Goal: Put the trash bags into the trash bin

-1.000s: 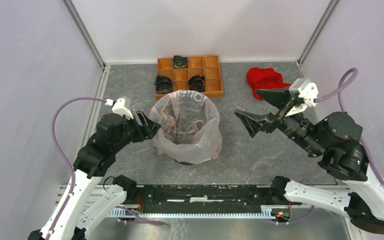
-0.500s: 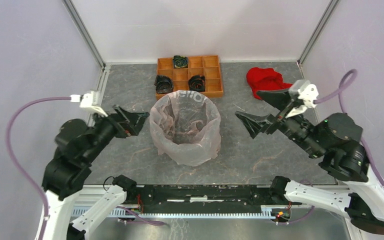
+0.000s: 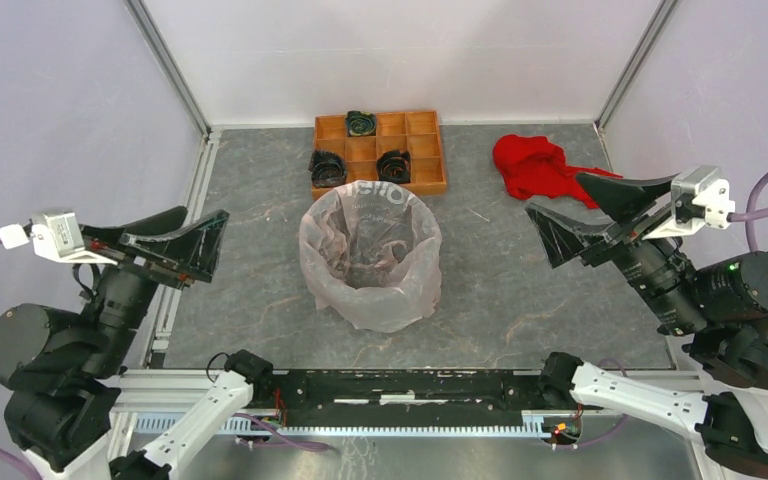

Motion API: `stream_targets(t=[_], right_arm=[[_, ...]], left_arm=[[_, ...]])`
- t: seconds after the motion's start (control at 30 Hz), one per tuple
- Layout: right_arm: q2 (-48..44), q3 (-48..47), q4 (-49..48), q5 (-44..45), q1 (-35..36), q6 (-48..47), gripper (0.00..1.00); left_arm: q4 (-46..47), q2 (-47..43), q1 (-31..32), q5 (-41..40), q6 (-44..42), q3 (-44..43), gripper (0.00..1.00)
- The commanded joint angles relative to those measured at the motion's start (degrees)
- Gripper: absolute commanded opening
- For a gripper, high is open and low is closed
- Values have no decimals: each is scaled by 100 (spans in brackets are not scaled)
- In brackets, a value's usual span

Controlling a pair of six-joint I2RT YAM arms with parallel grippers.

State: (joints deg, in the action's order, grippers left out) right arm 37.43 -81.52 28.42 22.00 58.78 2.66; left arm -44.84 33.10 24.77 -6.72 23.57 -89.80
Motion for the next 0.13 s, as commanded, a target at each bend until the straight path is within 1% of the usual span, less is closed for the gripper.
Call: stream_targets(t=[0.0,0.03,0.1], right_arm=[[-77,151,-92,497,14,11,98],[-59,165,-53,406,19,-44,98],[3,192,-3,538,16,5,98]], left_arm=[[115,19,-3,-296,-393,-121,100],[81,15,-7,-321,-397,-108,100],[39,21,-8,-363,-380,-95,100]])
